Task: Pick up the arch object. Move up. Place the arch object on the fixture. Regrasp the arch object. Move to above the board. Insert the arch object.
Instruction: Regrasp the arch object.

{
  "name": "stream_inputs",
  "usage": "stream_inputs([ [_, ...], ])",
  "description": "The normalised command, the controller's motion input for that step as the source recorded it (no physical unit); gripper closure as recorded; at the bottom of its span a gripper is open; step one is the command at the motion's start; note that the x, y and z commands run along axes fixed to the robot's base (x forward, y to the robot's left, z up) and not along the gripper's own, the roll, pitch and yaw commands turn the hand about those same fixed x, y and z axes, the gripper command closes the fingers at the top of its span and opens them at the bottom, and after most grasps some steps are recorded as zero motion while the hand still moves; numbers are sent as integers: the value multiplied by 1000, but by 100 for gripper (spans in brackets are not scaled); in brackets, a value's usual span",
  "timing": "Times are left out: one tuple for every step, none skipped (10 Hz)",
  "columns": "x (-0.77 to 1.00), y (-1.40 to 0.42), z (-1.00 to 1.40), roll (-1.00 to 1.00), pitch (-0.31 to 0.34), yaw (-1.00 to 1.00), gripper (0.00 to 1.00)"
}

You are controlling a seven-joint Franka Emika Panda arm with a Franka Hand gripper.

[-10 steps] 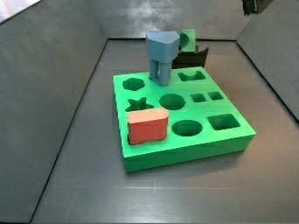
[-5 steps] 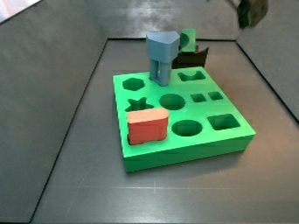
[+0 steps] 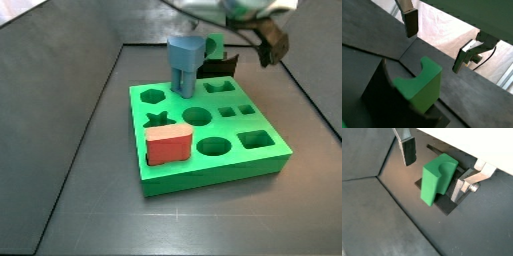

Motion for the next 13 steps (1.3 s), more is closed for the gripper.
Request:
stream_inputs([
  [101, 38, -1000, 62, -76, 38, 0],
  [110, 35, -1000, 58, -77, 24, 0],
  [110, 28, -953, 61, -68, 12, 0],
  [95, 15, -751, 60, -52, -1, 0],
  [83, 8, -608, 64, -40, -6, 0],
  [79, 4, -519, 66, -38, -3, 0],
  [71, 1, -371, 66, -35, 0, 0],
  [64, -2, -230, 66, -24, 3, 0],
  [27, -10, -180, 66, -13, 2, 0],
  [17, -11, -171, 69, -15, -1, 0],
  [17, -11, -171, 69, -15, -1, 0],
  [17, -11, -171, 69, -15, -1, 0],
  [0, 0, 0, 0, 0, 0, 100],
])
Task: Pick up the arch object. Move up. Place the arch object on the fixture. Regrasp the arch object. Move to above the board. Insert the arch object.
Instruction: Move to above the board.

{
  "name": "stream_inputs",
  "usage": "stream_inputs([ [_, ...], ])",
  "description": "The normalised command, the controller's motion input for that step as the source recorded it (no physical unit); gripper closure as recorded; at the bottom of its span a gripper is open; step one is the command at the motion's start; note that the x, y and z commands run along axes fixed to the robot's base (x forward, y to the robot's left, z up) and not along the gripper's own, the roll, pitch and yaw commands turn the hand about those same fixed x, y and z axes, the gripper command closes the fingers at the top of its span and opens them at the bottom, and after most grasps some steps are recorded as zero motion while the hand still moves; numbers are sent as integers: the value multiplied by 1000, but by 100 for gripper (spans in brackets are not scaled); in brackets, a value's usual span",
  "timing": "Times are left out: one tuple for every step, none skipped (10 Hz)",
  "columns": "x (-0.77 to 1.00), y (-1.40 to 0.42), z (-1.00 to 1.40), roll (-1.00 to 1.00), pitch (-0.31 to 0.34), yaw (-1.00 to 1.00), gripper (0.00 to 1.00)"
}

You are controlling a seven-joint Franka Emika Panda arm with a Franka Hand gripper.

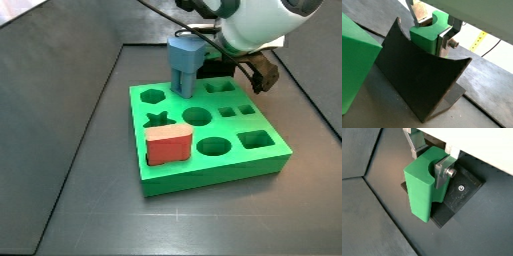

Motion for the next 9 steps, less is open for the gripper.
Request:
stream_inputs([
  [127, 117, 1000, 41, 337, -33, 100],
  [128, 111, 1000, 23, 330, -13, 100],
  [124, 112, 1000, -11, 324, 63, 100],
  [122, 108, 1000, -30, 311, 111, 100],
  [119, 99, 1000, -42, 271, 185, 100],
  [120, 97, 1000, -44, 229, 222, 100],
  [118, 92, 1000, -42, 166, 246, 100],
  [117, 89, 1000, -38, 131, 249, 100],
  [114, 82, 1000, -30, 63, 238, 100],
])
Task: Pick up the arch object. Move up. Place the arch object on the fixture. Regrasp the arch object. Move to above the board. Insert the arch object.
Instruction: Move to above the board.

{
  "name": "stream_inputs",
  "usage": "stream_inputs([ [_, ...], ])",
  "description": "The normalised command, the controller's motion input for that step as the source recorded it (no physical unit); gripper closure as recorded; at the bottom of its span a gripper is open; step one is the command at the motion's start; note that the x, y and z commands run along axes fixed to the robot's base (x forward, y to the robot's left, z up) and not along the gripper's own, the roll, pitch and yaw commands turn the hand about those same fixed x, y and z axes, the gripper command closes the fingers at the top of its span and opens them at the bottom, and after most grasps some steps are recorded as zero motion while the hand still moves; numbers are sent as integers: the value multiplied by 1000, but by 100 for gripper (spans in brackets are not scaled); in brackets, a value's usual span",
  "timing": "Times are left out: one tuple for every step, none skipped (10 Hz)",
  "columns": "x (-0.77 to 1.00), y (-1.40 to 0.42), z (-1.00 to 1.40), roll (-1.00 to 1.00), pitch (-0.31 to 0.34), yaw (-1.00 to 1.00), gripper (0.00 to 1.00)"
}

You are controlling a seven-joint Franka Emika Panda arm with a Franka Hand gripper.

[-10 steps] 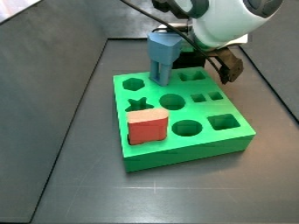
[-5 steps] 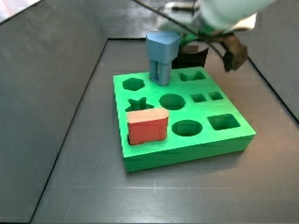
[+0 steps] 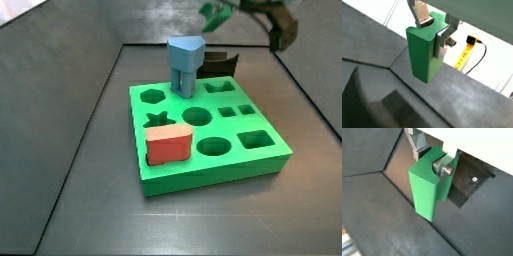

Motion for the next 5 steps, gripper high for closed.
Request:
stream_inputs([
  [112, 77, 1000, -27, 17, 212, 100],
  [109, 72, 1000, -26, -10, 177, 100],
  [105, 67, 1000, -24, -27, 143, 100],
  [101, 62, 1000, -22, -32, 107, 100],
  [97, 56, 1000, -26, -31, 76, 100],
])
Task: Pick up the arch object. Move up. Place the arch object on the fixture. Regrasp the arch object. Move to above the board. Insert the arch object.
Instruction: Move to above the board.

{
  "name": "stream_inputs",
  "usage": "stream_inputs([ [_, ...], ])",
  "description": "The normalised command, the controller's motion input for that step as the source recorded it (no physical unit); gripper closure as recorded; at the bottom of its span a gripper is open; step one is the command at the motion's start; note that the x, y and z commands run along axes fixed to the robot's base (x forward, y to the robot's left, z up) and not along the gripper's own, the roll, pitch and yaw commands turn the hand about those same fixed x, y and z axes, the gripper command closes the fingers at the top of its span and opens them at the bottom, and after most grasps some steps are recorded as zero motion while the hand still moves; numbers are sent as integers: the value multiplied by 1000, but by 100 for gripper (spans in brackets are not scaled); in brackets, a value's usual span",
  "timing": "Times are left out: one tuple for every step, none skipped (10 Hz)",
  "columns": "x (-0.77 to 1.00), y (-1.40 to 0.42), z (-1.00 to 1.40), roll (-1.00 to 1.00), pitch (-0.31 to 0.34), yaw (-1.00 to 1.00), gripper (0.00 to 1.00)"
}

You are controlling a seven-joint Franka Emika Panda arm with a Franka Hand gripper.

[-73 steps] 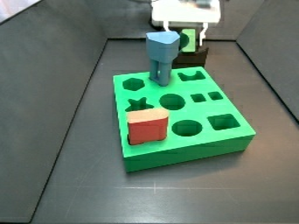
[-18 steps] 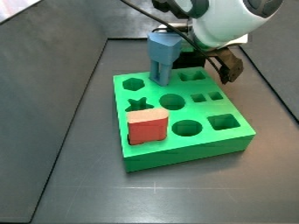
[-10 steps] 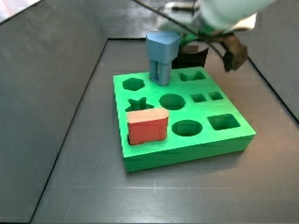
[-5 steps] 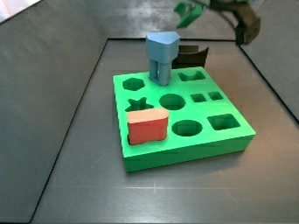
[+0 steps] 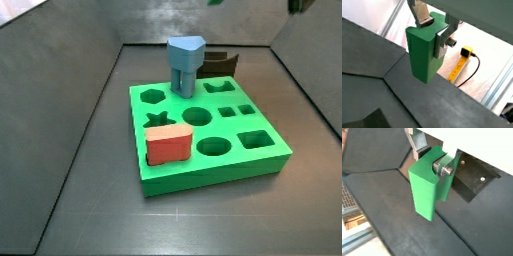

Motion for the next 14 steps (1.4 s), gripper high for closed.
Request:
stream_inputs([
  [91, 50, 1000, -30, -13, 40, 100],
  [88, 45, 1000, -34, 10, 20, 100],
  [85, 39, 1000, -36, 37, 8, 100],
  [80, 30, 1000, -41, 70, 4, 100],
  [77, 24, 1000, -46, 81, 7, 100],
  [68, 13, 1000, -50, 109, 23, 100],
  [57, 0, 858, -57, 129, 40, 100],
  [50, -5, 693, -63, 142, 58, 100],
  [43, -9, 583, -65, 148, 68, 100],
  [31, -13, 367, -69, 143, 93, 100],
  [28, -13, 201, -73, 134, 108, 100],
  [-581, -1000, -80, -1000, -126, -64, 100],
  [-584, -1000, -72, -1000, -137, -63, 100],
  [-613, -1000, -68, -1000, -159, -66, 100],
])
